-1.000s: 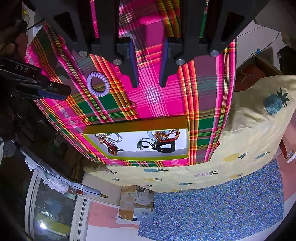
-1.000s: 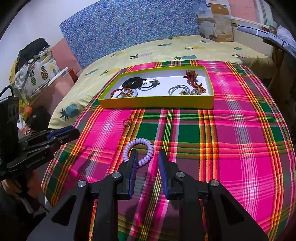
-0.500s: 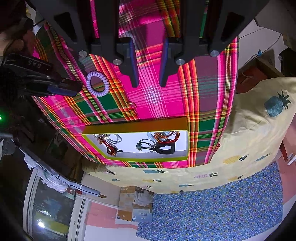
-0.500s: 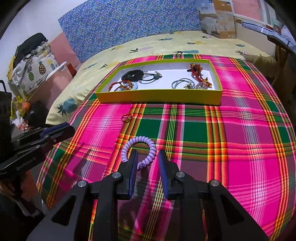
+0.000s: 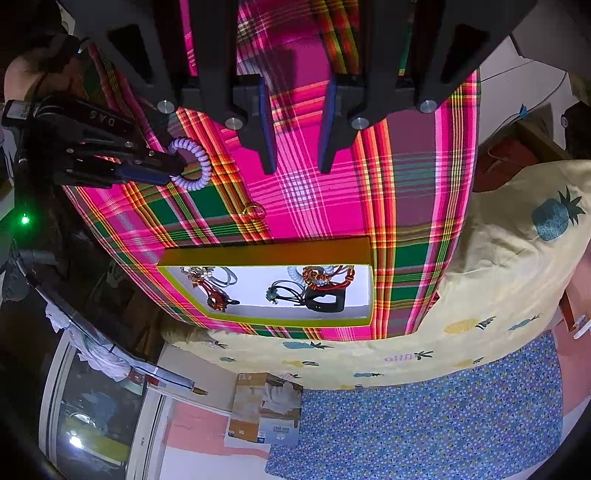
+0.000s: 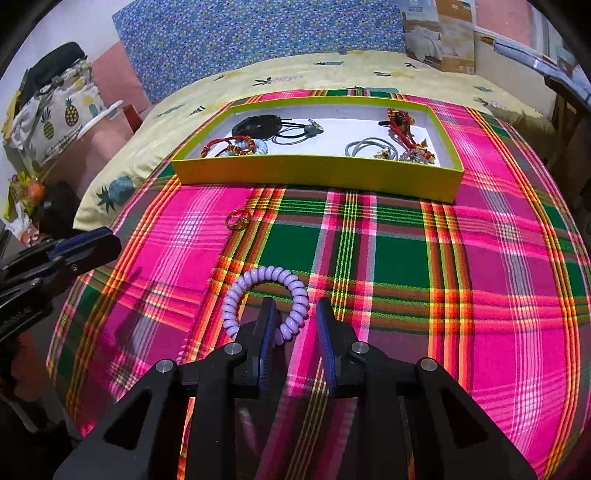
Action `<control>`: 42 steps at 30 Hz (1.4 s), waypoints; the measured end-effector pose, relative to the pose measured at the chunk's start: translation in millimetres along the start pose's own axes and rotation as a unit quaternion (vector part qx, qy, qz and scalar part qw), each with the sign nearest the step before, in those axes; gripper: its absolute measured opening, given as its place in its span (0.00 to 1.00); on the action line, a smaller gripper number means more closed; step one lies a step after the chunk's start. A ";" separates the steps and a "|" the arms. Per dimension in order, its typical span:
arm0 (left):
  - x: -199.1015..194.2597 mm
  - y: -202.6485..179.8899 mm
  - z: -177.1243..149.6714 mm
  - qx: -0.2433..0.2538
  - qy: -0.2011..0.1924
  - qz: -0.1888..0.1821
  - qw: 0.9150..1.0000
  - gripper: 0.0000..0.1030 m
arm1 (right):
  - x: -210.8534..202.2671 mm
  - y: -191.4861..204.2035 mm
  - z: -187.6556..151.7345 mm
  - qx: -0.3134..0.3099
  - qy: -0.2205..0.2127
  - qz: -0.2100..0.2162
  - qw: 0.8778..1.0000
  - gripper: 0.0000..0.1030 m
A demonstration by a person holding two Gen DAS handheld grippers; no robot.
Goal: Organize jewelry
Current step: 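Grasp the gold ring with the left tool while the right holds the lavender coil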
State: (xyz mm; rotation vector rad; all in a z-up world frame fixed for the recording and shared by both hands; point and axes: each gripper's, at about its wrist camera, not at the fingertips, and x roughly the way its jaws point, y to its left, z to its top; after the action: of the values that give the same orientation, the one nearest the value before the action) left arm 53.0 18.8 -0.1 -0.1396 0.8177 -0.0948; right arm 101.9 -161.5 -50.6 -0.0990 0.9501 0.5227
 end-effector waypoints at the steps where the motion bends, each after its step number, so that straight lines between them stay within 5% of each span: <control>1: 0.8 0.1 0.5 0.000 0.001 0.000 1.000 0.23 | 0.9 1.7 0.5 -0.005 0.000 -0.003 1.000 0.22; 8: 8.3 -1.5 6.3 0.002 0.005 -0.008 1.000 0.23 | 3.9 12.7 0.6 -0.043 -0.001 -0.023 0.999 0.09; 16: 26.1 -14.0 15.8 0.020 0.014 -0.026 0.999 0.33 | -4.1 3.6 -0.4 -0.033 -0.014 -0.018 0.999 0.09; 42: 88.7 -46.5 33.1 0.119 0.042 -0.029 0.992 0.33 | -23.7 -47.9 3.5 0.027 -0.040 -0.010 0.999 0.09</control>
State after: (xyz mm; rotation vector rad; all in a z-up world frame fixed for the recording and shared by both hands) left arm 136.1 -36.5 -34.2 0.0657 0.8791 -0.2529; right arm 115.8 -211.3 -36.6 -0.0386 0.8831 0.4790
